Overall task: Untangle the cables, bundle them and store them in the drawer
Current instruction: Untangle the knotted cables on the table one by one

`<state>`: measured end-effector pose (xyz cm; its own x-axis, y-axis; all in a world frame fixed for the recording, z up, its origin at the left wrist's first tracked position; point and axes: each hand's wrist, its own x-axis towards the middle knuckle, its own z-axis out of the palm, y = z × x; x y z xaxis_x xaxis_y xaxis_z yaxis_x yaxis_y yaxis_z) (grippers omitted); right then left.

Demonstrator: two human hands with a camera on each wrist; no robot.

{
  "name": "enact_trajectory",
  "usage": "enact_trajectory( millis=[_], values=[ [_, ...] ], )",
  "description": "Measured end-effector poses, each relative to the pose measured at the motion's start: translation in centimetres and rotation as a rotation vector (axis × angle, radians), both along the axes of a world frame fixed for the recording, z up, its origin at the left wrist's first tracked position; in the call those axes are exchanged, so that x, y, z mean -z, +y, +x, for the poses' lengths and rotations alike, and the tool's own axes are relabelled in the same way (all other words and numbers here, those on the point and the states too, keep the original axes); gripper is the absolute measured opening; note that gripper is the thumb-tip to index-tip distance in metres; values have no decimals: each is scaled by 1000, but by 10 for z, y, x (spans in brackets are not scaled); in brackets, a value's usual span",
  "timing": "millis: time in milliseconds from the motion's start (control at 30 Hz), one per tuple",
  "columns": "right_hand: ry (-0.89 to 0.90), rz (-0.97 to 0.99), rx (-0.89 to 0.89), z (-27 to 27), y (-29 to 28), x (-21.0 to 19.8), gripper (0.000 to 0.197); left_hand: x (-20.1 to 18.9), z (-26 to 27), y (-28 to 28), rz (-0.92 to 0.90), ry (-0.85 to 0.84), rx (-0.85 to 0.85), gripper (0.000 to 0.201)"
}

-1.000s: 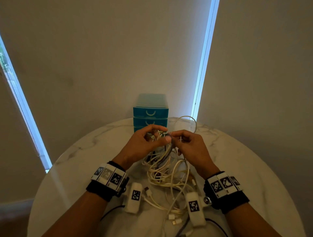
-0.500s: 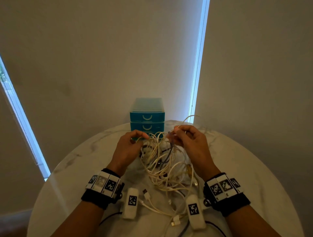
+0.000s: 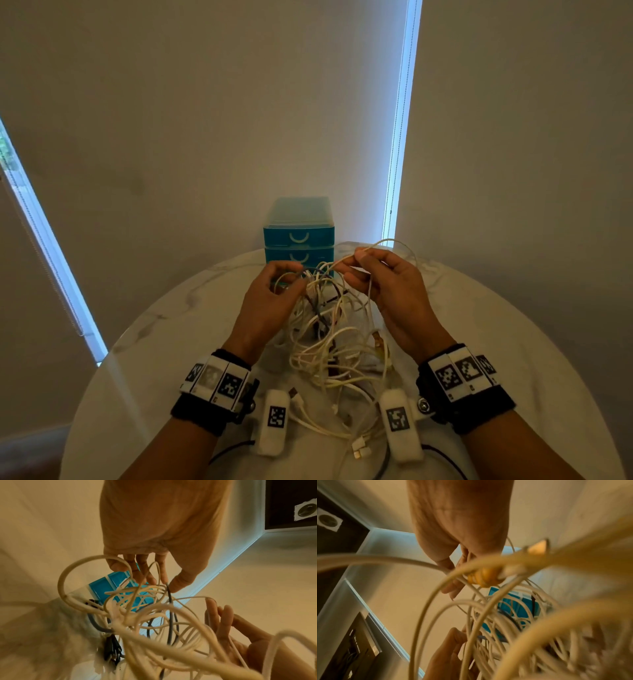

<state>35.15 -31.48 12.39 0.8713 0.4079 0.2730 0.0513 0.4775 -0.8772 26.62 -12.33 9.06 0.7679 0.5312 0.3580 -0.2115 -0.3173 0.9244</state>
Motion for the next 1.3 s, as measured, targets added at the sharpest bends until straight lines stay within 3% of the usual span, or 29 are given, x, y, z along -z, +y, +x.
enact_trajectory(
  millis=[100, 333, 467, 600, 667, 800, 933, 1033, 1100, 1200, 1300],
  values=[
    [64, 44, -31, 1, 4, -1, 26, 2, -2, 3, 59, 4, 20, 37],
    [141, 38, -108, -1, 15, -3, 27, 3, -6, 6, 209, 91, 66, 46],
    [297, 295, -264, 6, 10, -15, 27, 7, -4, 12, 213, 157, 30, 47],
    [404, 462, -282, 21, -3, -16, 43, 2, -9, 7, 160, 148, 57, 39],
    [416, 469, -284, 22, -7, -14, 48, -4, -10, -3, 184, 117, 60, 24],
    [352, 432, -364, 14, -8, -13, 46, -1, -2, -15, 433, 84, -22, 50],
    [324, 397, -379, 0, -2, -8, 30, 7, 12, -7, 415, 21, -44, 46],
    [327, 429, -387, 0, 2, -6, 35, 3, 16, -6, 389, 5, 3, 38],
    [263, 313, -343, -1, 5, -4, 32, 0, 15, -2, 365, -79, -44, 28],
    [36, -185, -192, -1, 10, 15, 33, -5, 10, 6, 271, -140, -215, 25],
    [-153, -553, -21, 8, 6, 33, 38, -13, 1, 3, 88, -231, -193, 19]
  ],
)
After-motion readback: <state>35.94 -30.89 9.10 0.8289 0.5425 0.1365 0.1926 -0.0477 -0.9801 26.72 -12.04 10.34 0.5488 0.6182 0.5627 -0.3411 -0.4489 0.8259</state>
